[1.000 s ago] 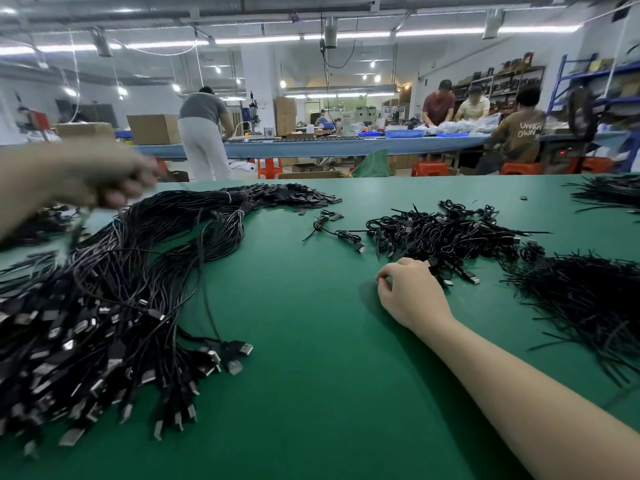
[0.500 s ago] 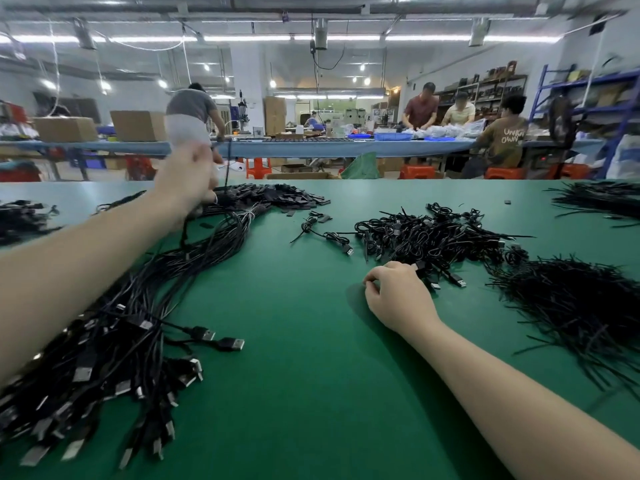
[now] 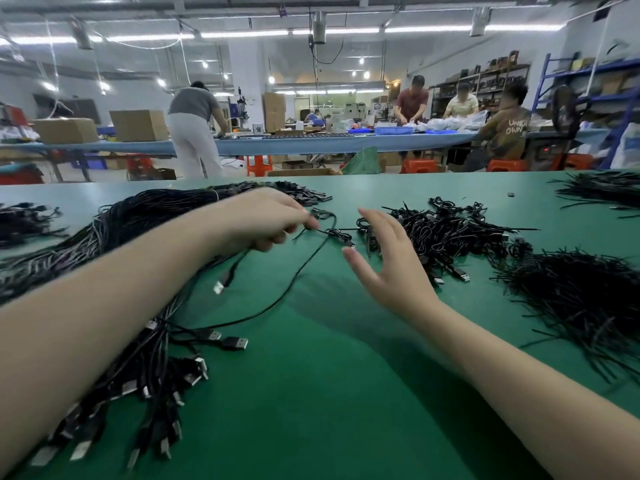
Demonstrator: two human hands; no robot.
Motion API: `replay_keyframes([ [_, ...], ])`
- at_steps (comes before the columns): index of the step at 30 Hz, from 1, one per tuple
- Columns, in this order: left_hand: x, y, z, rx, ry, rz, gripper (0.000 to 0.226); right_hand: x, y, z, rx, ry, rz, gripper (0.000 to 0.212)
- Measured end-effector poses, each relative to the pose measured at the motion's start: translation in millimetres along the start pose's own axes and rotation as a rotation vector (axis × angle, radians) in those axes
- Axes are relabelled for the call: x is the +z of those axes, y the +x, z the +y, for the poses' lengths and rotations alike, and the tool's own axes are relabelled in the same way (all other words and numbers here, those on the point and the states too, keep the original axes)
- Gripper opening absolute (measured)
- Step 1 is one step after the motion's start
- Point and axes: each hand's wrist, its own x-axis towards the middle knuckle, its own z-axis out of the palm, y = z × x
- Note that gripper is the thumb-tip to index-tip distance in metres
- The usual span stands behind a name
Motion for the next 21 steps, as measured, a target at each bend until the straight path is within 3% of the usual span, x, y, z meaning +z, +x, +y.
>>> replay_keyframes([
  [3, 30.9, 6.7, 12.4, 0.001, -0.121, -0.049, 0.022, -13.5, 25.3, -25.4, 0.007, 0.177, -0.099, 0.054],
  [6, 35.0, 14.3, 20.8, -0.042, -0.428, -0.015, 0.017, -35.0, 50.7, -34.5, 0.112, 0.366, -0.200, 0.027],
  [9, 30.3, 14.1, 12.3, -0.037, -0.440, -0.111, 0.021, -51.8, 57.9, -26.3, 0.110, 0.259, -0.302, 0.009],
  [12, 16.0, 9.2, 0.6, -0.024, -0.304, -0.201, 0.017, -60.8, 55.9, -10.3, 0.159, 0.168, -0.196, 0.012],
  [14, 4.9, 10.3, -3.7, -0.042, -0.361, -0.154, 0.013, -65.4, 53.7, -3.8, 0.236, 0.125, -0.120, 0.015],
  [19, 9.6, 20.0, -4.2, -0.006, -1.185, -0.041, 0.011, -52.7, 44.6, -21.7, 0.294, 0.228, -0.202, 0.024],
  [21, 17.5, 22.2, -1.9, 0.036, -1.340, 0.006, 0.010, -43.2, 38.6, -37.4, 0.299, 0.328, -0.282, 0.025],
])
